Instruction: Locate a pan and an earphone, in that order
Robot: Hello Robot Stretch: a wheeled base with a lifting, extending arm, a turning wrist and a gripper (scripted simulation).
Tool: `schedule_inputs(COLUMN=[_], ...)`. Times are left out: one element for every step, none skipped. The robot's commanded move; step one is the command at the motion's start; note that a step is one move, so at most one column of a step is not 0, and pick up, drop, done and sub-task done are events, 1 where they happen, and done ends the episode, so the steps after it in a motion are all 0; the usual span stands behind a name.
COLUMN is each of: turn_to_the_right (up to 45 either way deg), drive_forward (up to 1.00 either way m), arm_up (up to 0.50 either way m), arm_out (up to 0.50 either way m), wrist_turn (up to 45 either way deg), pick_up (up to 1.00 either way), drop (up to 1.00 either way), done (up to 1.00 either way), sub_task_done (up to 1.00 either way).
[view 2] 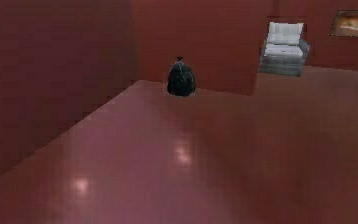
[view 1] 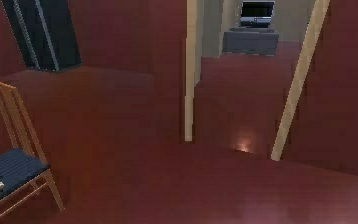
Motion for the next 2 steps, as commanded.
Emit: schedule_inputs(turn_to_the_right=[6.0, 0.0], drive_forward=[0.0, 0.25], arm_up=[0.0, 0.0], arm_out=[0.0, 0.0], wrist_turn=[0.0, 0.0], pick_up=[0.0, 0.0], drop=[0.0, 0.0], done=[0.0, 0.0], sub_task_done=[0.0, 0.0])
